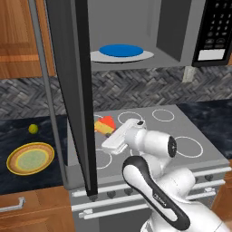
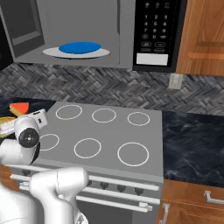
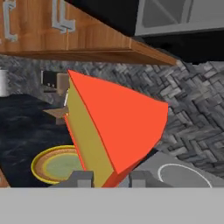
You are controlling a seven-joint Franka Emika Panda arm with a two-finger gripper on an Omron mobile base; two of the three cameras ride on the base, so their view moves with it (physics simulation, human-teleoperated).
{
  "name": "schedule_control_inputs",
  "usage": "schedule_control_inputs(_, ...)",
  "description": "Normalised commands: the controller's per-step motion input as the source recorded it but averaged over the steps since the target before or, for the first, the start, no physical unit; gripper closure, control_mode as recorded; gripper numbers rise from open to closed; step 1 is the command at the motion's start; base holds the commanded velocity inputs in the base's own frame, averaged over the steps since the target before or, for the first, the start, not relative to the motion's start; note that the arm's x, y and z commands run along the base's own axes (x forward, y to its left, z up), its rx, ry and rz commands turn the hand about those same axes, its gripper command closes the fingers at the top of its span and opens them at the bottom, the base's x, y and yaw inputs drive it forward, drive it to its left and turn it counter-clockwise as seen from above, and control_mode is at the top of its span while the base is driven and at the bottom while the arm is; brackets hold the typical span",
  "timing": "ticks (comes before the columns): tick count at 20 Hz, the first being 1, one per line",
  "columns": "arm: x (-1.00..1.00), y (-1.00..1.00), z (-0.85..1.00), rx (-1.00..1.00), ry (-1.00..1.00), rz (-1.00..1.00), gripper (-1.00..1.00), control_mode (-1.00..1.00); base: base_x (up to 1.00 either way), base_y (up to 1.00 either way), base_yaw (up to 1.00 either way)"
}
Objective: Pick the cheese from the counter and place it in the microwave.
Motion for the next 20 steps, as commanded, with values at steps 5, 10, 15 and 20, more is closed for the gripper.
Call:
schedule_control_inputs(5, -0.09, -0.74, 1.0, 0.0, 0.38, -0.3, 1.0, -1.0, 0.0, 0.0, 0.0)
schedule_control_inputs(10, -0.09, -0.96, 1.0, 0.0, 0.39, -0.25, 1.0, -1.0, 0.0, 0.0, 0.0)
schedule_control_inputs(15, -0.52, -0.51, 1.0, 0.0, 0.26, -0.09, 1.0, -1.0, 0.0, 0.0, 0.0)
schedule_control_inputs(20, -0.07, -0.05, 0.8, 0.0, 0.01, 0.0, 1.0, -1.0, 0.0, 0.0, 0.0)
